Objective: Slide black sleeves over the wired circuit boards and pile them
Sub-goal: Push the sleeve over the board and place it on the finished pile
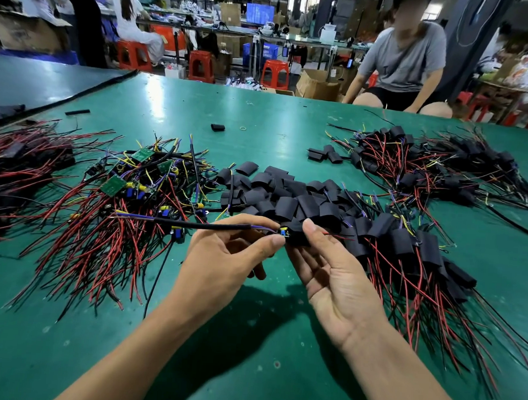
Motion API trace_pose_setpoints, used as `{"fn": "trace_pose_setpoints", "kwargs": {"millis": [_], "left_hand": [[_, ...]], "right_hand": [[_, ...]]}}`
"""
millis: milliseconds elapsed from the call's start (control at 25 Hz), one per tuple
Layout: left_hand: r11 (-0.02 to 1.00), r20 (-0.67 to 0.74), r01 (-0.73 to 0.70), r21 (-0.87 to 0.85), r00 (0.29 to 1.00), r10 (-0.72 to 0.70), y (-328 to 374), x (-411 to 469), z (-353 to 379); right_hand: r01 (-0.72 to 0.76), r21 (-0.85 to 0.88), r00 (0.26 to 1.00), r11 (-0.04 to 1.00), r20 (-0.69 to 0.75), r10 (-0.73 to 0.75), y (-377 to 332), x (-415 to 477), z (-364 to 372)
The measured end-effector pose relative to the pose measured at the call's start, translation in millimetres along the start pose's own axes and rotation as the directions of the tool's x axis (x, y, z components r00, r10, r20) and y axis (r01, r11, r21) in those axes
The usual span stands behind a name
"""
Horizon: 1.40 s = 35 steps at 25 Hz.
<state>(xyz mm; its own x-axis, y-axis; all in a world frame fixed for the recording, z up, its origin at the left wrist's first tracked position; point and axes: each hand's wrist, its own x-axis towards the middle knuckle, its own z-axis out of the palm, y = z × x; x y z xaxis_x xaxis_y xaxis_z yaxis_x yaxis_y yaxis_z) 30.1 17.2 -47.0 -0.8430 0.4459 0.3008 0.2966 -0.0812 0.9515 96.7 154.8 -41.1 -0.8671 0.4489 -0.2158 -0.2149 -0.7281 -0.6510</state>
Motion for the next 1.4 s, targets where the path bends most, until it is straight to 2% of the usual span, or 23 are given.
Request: {"fn": "trace_pose_setpoints", "kwargs": {"millis": [200,360,520,680,840,1040,1160,1280,1400], "left_hand": [[1.000,-0.065,-0.005,-0.001,0.998,0.005,0,0,5],[1.000,-0.004,0.001,0.021,1.000,-0.001,0,2,-1],[0.996,0.031,0.049,-0.078,0.998,-0.047,-4,5,-4],[0.951,0.050,0.202,-0.235,0.979,-0.195,-6,6,0],[0.851,0.101,0.366,-0.377,0.929,-0.355,-4,9,-1],[0.791,0.211,0.465,-0.396,0.885,-0.415,-5,10,-4],[0.846,0.227,0.414,-0.337,0.907,-0.353,-6,9,-5],[0.899,0.188,0.323,-0.297,0.942,-0.276,-7,9,-6],[0.924,0.197,0.273,-0.268,0.954,-0.225,-6,9,-7]], "right_hand": [[-0.027,0.025,1.000,0.999,0.004,0.027,0,-1,-1],[-0.103,0.038,0.995,0.994,-0.011,0.103,0,-2,1],[-0.144,-0.014,0.990,0.990,0.000,0.144,-1,-4,0],[-0.103,-0.094,0.994,0.990,0.032,0.107,-1,-4,2],[-0.039,-0.168,0.997,0.985,0.060,0.049,-2,-5,5],[-0.047,-0.275,0.998,0.960,0.026,0.056,0,-6,3],[-0.052,-0.324,0.998,0.945,0.002,0.056,-3,-5,2],[-0.006,-0.411,1.000,0.912,0.000,0.007,-3,-2,-2],[0.035,-0.426,0.999,0.904,-0.012,-0.044,-2,1,-4]]}}
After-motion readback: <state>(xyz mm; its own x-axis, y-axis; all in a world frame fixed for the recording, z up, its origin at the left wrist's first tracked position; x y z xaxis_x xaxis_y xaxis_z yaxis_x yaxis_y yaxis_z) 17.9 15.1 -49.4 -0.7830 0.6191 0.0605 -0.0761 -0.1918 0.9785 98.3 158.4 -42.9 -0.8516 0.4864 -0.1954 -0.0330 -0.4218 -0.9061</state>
